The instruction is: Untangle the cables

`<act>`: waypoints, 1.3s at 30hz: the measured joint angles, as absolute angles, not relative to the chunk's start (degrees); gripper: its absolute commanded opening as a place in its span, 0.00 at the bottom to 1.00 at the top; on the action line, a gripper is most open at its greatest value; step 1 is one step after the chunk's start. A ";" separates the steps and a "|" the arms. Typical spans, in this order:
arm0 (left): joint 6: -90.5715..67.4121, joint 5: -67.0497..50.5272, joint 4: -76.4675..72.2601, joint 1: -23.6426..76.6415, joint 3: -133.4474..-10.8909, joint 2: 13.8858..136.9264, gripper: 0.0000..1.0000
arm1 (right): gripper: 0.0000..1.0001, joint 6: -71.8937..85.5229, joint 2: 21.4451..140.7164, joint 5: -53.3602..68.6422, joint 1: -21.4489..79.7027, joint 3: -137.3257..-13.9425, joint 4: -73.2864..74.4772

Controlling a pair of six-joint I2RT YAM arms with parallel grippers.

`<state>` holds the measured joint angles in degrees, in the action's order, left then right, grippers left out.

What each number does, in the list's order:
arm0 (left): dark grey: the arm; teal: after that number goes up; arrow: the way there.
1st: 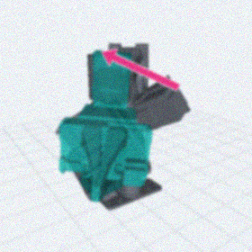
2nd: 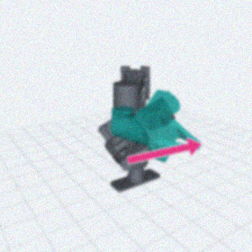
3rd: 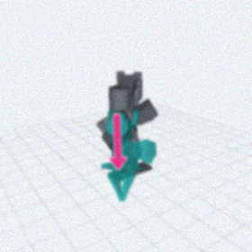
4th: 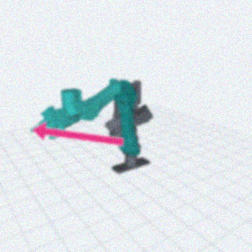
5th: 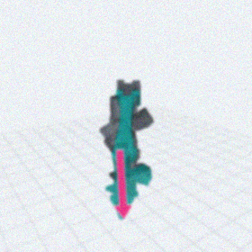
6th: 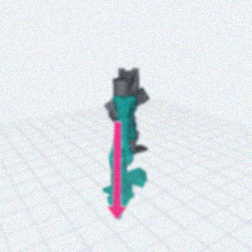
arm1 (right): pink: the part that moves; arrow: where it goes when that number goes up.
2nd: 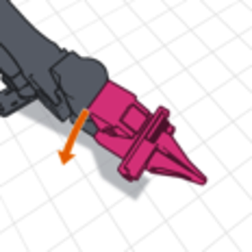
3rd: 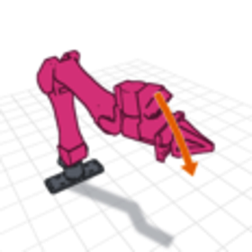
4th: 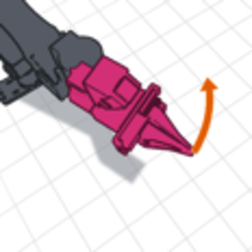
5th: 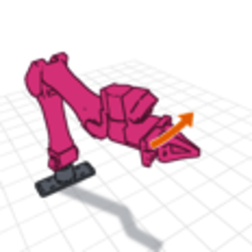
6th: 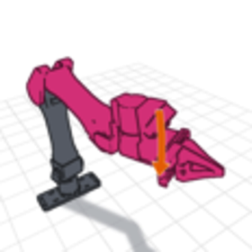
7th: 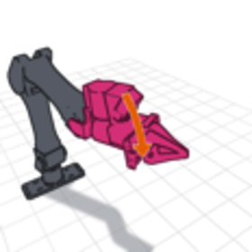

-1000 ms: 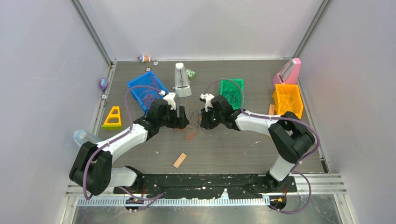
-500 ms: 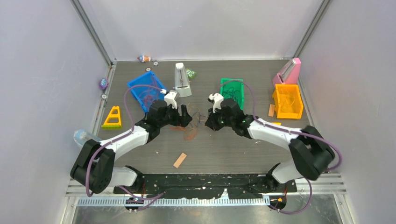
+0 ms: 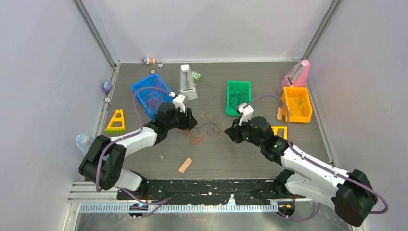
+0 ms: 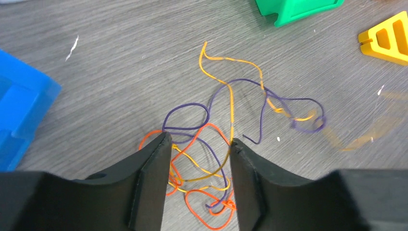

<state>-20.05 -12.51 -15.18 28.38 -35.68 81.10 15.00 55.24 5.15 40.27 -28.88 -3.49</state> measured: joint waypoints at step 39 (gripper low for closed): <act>-19.05 -28.84 10.28 38.26 -66.89 69.63 0.00 | 0.79 15.51 62.39 22.81 40.29 -27.57 -28.82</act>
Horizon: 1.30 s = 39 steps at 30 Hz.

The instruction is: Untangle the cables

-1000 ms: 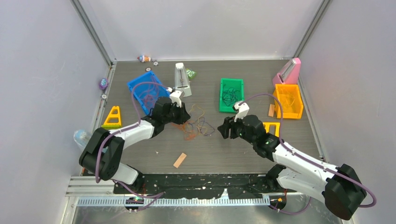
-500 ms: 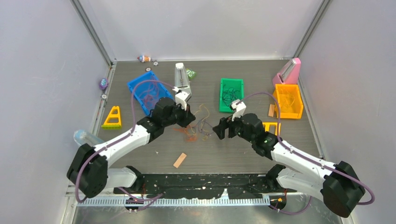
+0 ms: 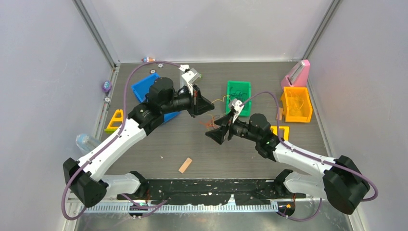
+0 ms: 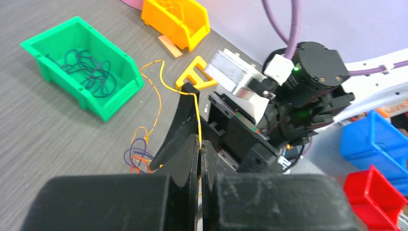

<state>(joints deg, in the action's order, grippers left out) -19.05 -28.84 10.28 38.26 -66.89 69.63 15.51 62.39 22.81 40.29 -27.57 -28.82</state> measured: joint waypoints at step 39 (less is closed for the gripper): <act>-28.14 -32.82 17.19 26.98 -65.41 56.99 0.00 | 0.95 27.33 40.58 -25.78 38.87 -20.58 4.95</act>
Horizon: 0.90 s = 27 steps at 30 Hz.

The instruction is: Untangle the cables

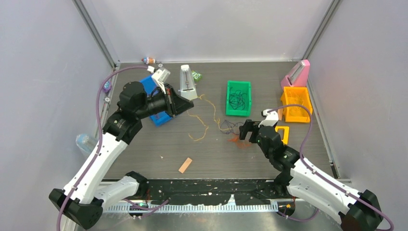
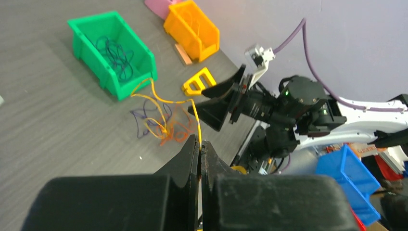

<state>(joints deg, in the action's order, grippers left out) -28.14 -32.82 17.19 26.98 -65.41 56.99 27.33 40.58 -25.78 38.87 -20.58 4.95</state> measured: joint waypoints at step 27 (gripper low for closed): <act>-26.85 -37.85 17.39 30.41 -68.16 59.18 0.00 | 1.00 13.21 48.07 5.58 38.87 -26.20 -16.14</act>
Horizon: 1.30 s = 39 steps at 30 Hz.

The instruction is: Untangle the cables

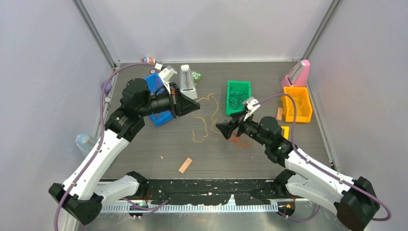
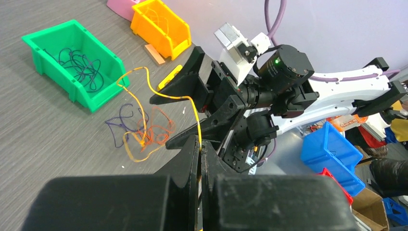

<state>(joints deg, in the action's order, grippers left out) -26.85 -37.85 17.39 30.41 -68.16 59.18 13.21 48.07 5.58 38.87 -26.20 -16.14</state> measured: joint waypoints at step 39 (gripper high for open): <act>-14.72 -34.79 16.71 38.37 -66.78 63.83 0.00 | 0.95 30.15 51.83 32.45 20.23 -24.03 -22.28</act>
<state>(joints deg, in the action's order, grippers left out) -14.72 -34.79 16.71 38.37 -66.78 63.83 30.15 51.83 32.45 20.23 -24.03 -22.28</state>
